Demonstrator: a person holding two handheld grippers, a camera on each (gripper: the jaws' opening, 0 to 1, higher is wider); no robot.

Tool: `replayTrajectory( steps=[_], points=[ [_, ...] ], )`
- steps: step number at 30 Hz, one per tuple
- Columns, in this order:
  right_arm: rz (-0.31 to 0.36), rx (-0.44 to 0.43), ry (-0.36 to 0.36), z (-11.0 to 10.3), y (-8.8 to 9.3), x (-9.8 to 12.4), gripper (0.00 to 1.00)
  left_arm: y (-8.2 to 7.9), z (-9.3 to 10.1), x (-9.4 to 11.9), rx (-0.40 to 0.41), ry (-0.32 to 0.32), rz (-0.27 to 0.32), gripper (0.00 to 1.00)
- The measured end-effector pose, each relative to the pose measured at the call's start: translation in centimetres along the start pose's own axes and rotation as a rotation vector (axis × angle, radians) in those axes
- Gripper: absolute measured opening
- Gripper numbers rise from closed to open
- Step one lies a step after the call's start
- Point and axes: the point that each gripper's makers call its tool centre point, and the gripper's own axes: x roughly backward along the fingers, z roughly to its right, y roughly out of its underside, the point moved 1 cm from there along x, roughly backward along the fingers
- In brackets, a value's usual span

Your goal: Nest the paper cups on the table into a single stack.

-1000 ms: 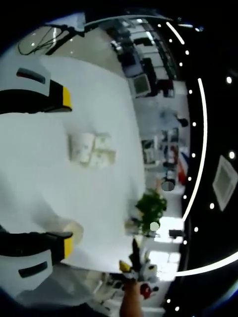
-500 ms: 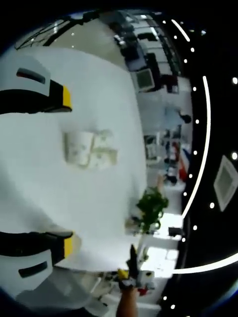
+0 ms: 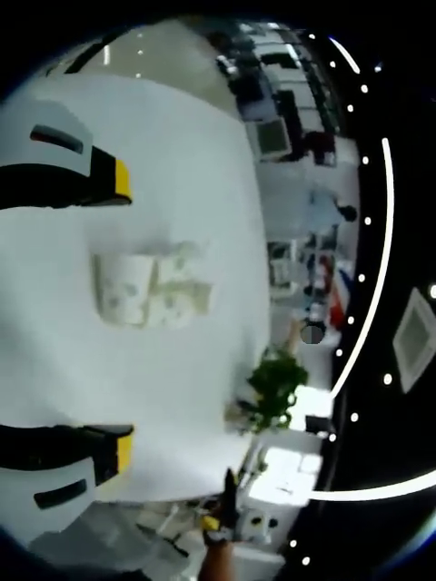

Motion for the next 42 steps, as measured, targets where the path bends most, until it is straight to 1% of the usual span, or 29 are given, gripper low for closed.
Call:
replayTrajectory(
  steps=[2, 7, 9, 12, 14, 15, 17, 19, 21, 23, 25, 28, 32, 34, 35, 37, 38, 42],
  points=[
    [-0.005, -0.002, -0.002, -0.1, 0.2, 0.0, 1.0, 0.1, -0.6, -0.6, 0.011, 0.008, -0.012, 0.98],
    [-0.018, -0.003, -0.009, -0.4, 0.5, -0.1, 1.0, 0.1, -1.4, -1.7, 0.022, 0.036, -0.028, 0.94],
    [-0.024, -0.003, -0.009, -0.4, 0.6, -0.2, 1.0, 0.5, -2.0, -2.4, 0.015, 0.044, -0.051, 0.91],
    [-0.027, -0.004, -0.008, -0.4, 0.6, -0.3, 1.0, 0.7, -2.5, -3.1, 0.023, 0.057, -0.068, 0.88],
    [-0.027, -0.003, -0.008, -0.5, 0.5, -0.3, 1.0, 1.2, -2.6, -3.6, 0.039, 0.075, -0.088, 0.83],
    [-0.028, -0.004, -0.008, -0.5, 0.5, -0.4, 1.0, 1.7, -2.5, -3.9, 0.044, 0.087, -0.111, 0.8],
    [-0.033, -0.004, -0.009, -0.7, 0.6, -0.5, 0.99, 2.5, -2.9, -4.6, 0.038, 0.083, -0.134, 0.78],
    [-0.038, -0.006, -0.01, -0.8, 0.8, -0.6, 0.99, 3.1, -2.9, -5.1, 0.06, 0.103, -0.157, 0.7],
    [-0.043, -0.008, -0.011, -0.9, 1.0, -0.7, 0.99, 3.4, -3.0, -5.5, 0.065, 0.111, -0.17, 0.62],
    [-0.047, -0.01, -0.011, -1.0, 1.2, -0.7, 0.99, 3.7, -3.2, -5.8, 0.066, 0.115, -0.181, 0.59],
    [-0.053, -0.012, -0.011, -1.1, 1.3, -0.7, 0.99, 3.7, -2.8, -5.9, 0.054, 0.124, -0.188, 0.58],
    [-0.062, -0.017, -0.008, -1.1, 1.7, -0.7, 0.98, 3.3, -2.3, -6.1, 0.065, 0.152, -0.192, 0.52],
    [-0.067, -0.024, -0.005, -1.0, 1.9, -0.6, 0.98, 2.9, -2.4, -6.4, 0.083, 0.154, -0.194, 0.34],
    [-0.067, -0.024, -0.004, -1.1, 1.9, -0.5, 0.98, 2.9, -2.1, -6.2, 0.095, 0.164, -0.204, 0.27],
    [-0.067, -0.025, -0.003, -1.0, 2.0, -0.5, 0.98, 2.9, -2.0, -6.2, 0.097, 0.166, -0.209, 0.21],
    [-0.067, -0.027, -0.002, -1.0, 2.0, -0.4, 0.98, 3.0, -1.9, -6.1, 0.102, 0.169, -0.218, 0.14],
    [-0.067, -0.027, -0.002, -0.9, 2.0, -0.4, 0.98, 3.0, -1.9, -6.0, 0.101, 0.169, -0.22, 0.11],
    [-0.071, -0.03, -0.001, -0.9, 2.2, -0.3, 0.97, 3.0, -1.8, -5.5, 0.105, 0.179, -0.223, 0.09]
  ],
)
